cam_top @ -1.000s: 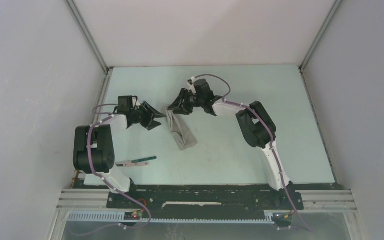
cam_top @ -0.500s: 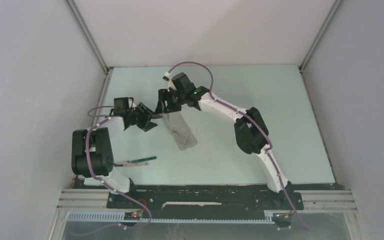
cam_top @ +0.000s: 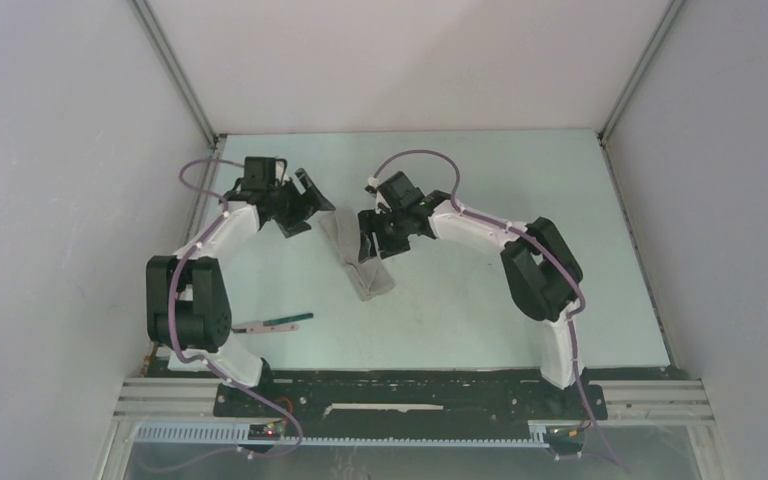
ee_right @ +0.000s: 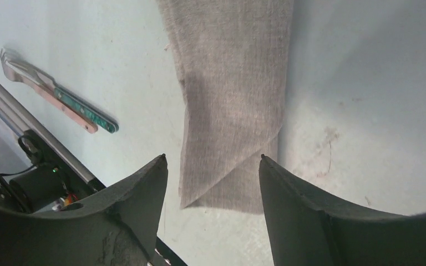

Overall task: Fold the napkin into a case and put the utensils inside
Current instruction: Fold the 2/3-rectangle-folded napkin at the center of the board.

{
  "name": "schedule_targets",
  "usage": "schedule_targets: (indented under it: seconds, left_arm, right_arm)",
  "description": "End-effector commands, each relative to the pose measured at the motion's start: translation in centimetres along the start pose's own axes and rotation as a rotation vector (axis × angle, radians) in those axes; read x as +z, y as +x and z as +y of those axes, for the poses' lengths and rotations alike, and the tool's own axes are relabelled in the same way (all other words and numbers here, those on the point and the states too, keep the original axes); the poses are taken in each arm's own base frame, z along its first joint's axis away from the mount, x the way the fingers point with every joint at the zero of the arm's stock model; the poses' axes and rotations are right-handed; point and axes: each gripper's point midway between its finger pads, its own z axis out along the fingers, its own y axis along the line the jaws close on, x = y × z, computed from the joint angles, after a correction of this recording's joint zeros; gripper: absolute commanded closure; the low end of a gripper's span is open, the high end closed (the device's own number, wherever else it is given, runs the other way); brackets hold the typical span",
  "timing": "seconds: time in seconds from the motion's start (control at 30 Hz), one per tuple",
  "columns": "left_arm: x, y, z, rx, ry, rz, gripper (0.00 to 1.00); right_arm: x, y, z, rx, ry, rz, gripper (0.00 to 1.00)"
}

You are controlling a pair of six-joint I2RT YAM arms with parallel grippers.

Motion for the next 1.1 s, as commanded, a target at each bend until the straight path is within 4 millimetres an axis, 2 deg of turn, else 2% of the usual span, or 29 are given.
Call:
schedule_targets:
  seconds: [0.0,0.13,0.3,0.43,0.63,0.83,0.93,1.07]
  left_arm:
    - [1.0,-0.5,0.6,0.088,-0.153,-0.017,0.12]
    - [2.9,-0.4,-0.6,0.106,-0.144,0.021,0.09]
    - [3.4,0.1,0.9,0.131,-0.256,0.012,0.07]
    - [3.6,0.5,0.9,0.129,-0.258,0.0,0.07]
    - [5.8,1.1,0.7,0.085,-0.215,0.066,0.23]
    - [5.5,0.0,1.1,0.06,-0.19,0.046,0.42]
    - [5.4,0.1,0.9,0.054,-0.165,0.048,0.51]
    - [6.2,0.7,0.5,0.036,-0.129,0.076,0.56]
  right_arm:
    - [-3.7,-0.9,2.1,-0.207,0.076,-0.111,0.3]
    - [-3.8,0.0,1.8,-0.259,0.129,-0.101,0.3]
    - [-3.4,0.6,1.6,-0.254,0.134,-0.08,0.31]
    - [-2.5,1.2,1.2,-0.257,0.15,-0.064,0.32]
    - [-2.0,2.0,2.3,-0.322,0.143,-0.047,0.38]
    - [-1.0,2.9,3.3,-0.431,0.192,-0.025,0.4]
    - [-0.1,3.3,3.5,-0.48,0.245,-0.003,0.37]
    - [0.8,2.7,3.1,-0.531,0.371,-0.02,0.34]
